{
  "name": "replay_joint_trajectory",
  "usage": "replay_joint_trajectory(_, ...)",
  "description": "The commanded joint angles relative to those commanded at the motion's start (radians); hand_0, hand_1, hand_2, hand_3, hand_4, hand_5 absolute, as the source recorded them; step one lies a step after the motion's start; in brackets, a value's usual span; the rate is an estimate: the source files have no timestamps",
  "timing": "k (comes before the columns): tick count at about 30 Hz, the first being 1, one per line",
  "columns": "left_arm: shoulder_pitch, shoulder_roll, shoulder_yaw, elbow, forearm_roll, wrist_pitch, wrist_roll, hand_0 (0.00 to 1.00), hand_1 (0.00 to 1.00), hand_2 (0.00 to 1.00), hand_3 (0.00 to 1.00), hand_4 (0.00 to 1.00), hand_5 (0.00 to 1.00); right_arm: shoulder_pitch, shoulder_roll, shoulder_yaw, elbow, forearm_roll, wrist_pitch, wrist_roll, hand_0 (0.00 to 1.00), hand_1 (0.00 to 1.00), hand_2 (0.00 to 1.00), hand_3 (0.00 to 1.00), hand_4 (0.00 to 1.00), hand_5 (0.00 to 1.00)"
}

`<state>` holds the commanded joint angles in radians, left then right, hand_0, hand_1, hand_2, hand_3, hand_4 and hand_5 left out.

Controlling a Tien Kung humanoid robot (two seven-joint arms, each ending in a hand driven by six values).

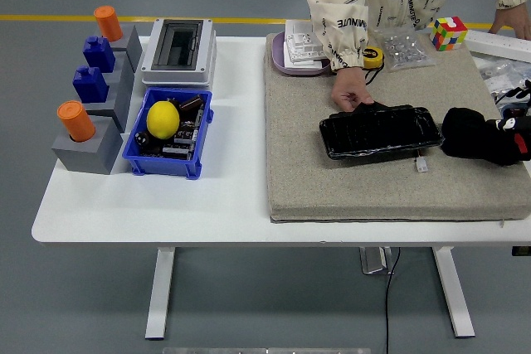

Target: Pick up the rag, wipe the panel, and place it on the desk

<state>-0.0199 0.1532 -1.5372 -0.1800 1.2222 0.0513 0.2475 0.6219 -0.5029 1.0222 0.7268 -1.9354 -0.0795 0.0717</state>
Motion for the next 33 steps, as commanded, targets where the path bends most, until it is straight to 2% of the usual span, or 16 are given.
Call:
replay_joint_trajectory(13, -0.003, 0.0, 0.017, 0.0, -0.006, -0.002, 0.002, 0.651, 0.697, 0.745, 0.566, 0.6, 0.478, -0.021, 0.031, -0.06, 0.002, 0.003, -0.003, 0.01, 0.663, 0.655, 0.737, 0.727, 0.998, 0.551)
replay_joint_trajectory(33, -0.005, 0.005, 0.023, 0.0, -0.001, -0.006, 0.004, 0.651, 0.697, 0.745, 0.566, 0.599, 0.478, -0.004, 0.017, -0.08, -0.023, 0.0, -0.025, 0.03, 0.665, 0.656, 0.736, 0.728, 0.998, 0.545)
